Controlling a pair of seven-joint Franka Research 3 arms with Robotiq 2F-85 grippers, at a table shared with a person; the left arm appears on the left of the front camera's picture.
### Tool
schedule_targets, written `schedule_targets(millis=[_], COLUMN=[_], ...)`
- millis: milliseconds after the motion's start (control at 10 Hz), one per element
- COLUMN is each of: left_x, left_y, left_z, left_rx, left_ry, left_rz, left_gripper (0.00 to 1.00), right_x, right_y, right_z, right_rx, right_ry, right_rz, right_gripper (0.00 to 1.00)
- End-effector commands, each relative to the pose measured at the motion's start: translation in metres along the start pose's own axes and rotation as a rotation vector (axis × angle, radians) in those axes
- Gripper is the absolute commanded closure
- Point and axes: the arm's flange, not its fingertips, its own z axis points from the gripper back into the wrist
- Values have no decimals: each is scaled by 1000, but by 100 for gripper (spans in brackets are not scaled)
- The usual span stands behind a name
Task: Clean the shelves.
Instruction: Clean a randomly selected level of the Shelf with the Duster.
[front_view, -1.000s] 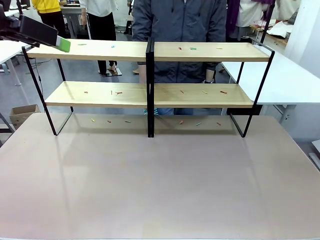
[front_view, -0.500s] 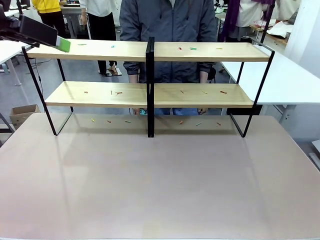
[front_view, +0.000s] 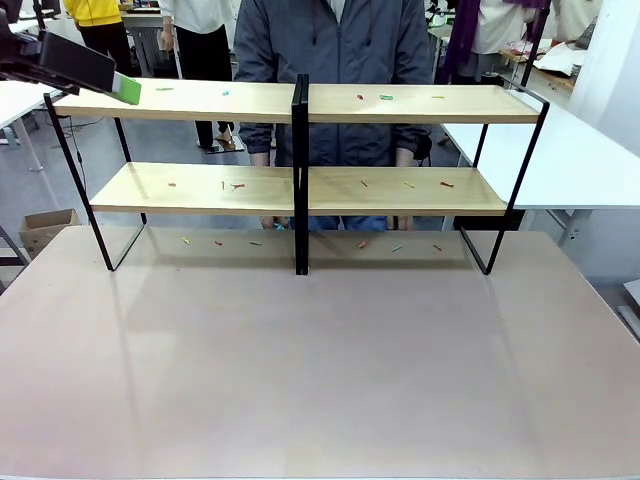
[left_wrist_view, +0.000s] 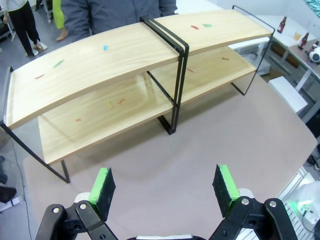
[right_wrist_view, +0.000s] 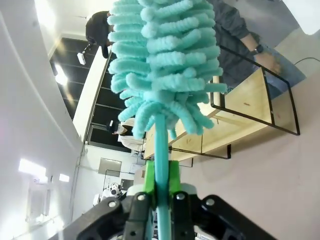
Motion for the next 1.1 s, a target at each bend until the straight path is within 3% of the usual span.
schedule_targets(millis=[0, 400, 500, 600, 800, 1000], left_x=[0, 0, 0, 0, 0, 0], left_y=[1, 1, 1, 1, 1, 1], left_z=[0, 0, 0, 0, 0, 0], left_rx=[-1, -1, -1, -1, -1, -1], left_ry=[-1, -1, -1, -1, -1, -1], left_rz=[2, 2, 2, 2, 2, 2], left_gripper=[0, 0, 0, 0, 0, 0], right_x=[4, 4, 1, -12, -94, -131], right_y=[3, 3, -2, 4, 1, -22], right_z=[1, 1, 0, 40, 81, 79], right_rx=[25, 25, -1, -143, -416, -478], right_ry=[0, 0, -1, 136, 638, 959], right_rz=[-11, -11, -5, 76, 342, 463], right_gripper=[100, 100, 88, 88, 88, 88])
